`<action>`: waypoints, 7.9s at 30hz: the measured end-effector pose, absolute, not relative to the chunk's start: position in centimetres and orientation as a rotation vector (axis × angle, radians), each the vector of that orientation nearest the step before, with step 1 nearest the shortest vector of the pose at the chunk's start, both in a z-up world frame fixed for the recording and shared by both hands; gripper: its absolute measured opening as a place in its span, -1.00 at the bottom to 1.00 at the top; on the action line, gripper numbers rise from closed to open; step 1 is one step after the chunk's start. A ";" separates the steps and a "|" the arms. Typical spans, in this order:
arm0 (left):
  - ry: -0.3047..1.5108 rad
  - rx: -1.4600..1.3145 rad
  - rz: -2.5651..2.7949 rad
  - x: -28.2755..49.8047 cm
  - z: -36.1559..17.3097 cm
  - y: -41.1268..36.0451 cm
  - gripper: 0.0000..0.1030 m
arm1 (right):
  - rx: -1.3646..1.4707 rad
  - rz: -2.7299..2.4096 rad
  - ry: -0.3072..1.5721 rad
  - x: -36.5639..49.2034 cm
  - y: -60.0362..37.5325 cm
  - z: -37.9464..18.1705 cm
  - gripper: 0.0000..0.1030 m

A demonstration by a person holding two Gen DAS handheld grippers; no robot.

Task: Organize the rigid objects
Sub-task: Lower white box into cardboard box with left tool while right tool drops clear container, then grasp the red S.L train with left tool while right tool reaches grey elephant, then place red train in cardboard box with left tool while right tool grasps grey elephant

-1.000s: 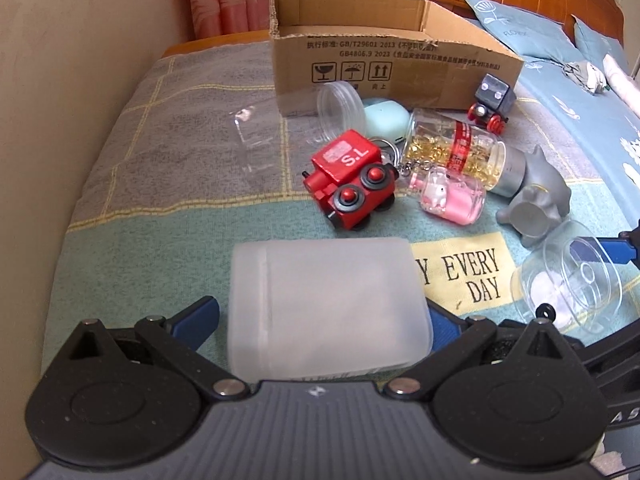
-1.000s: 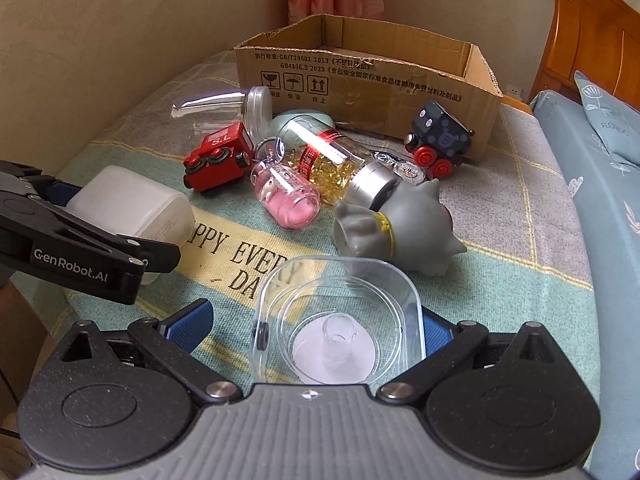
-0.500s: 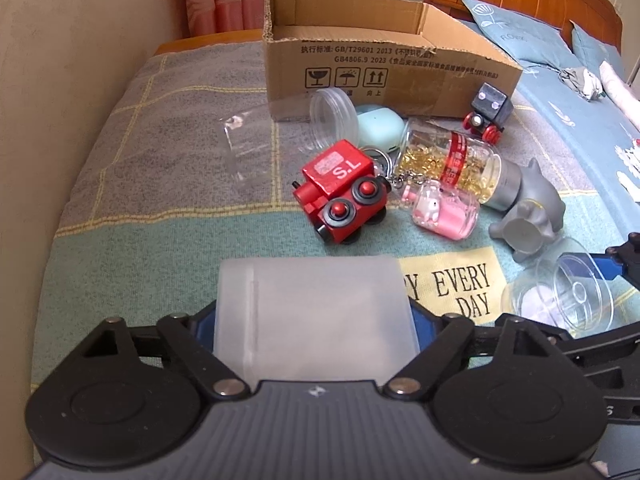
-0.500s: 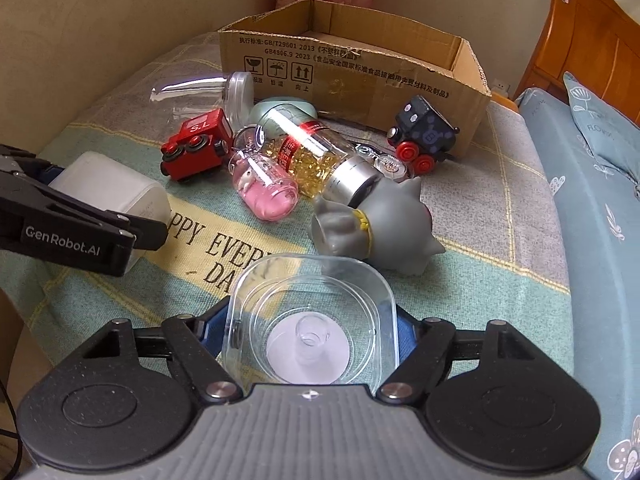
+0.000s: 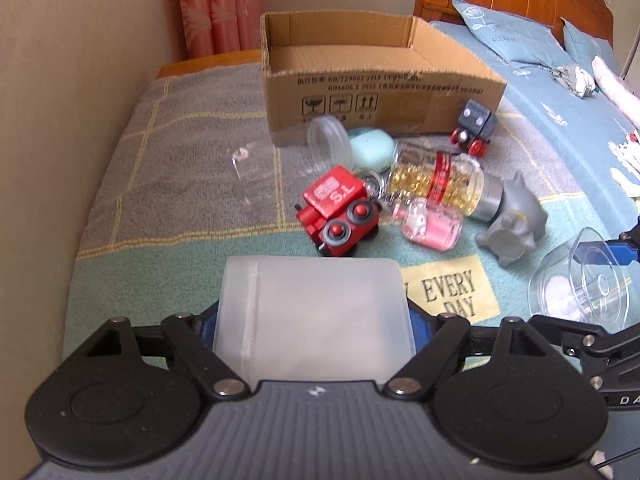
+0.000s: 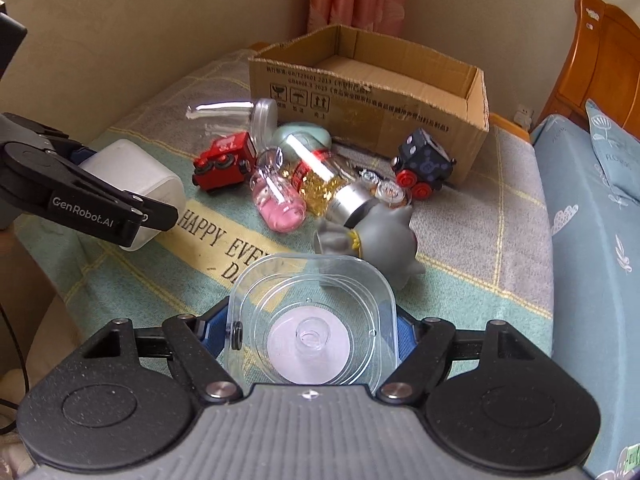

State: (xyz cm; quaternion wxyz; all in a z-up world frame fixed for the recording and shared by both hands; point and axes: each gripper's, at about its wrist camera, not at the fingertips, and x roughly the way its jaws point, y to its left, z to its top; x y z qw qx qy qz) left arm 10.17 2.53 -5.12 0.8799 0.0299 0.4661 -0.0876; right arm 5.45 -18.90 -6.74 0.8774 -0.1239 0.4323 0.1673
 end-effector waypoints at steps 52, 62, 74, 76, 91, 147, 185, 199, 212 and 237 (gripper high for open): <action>0.762 0.144 -0.126 31.6 4.2 -2.5 0.91 | -0.187 0.353 0.758 23.7 -24.2 1.4 0.57; 0.714 0.101 0.003 23.7 2.5 0.6 0.92 | -0.157 0.376 0.799 28.5 -23.8 1.3 0.57; 0.726 0.057 0.047 18.5 0.7 4.1 0.93 | -0.166 0.338 0.839 35.4 -22.1 0.6 0.57; 0.733 0.061 0.049 17.8 0.4 4.5 0.93 | -0.154 0.320 0.831 36.4 -22.0 0.7 0.57; 0.769 0.092 0.000 16.7 -0.8 3.5 0.93 | -0.140 0.333 0.763 33.8 -22.5 2.8 1.00; 0.907 0.030 -0.082 16.2 -8.5 5.5 0.99 | -0.214 0.446 0.767 9.2 -23.5 -11.7 1.00; 0.895 0.105 -0.251 16.5 -7.5 4.3 0.09 | -0.240 0.523 0.792 11.7 -22.9 -10.4 0.64; 0.898 0.151 -0.278 14.9 -5.4 3.7 -0.03 | -0.286 0.495 0.805 10.8 -23.9 -8.6 0.48; 0.793 0.157 -0.358 14.6 1.0 1.2 -0.03 | -0.290 0.557 0.735 10.6 -25.0 -4.1 0.48; 0.661 0.120 -0.279 25.1 2.9 -0.2 0.89 | -0.274 0.492 0.610 17.1 -25.7 1.0 0.48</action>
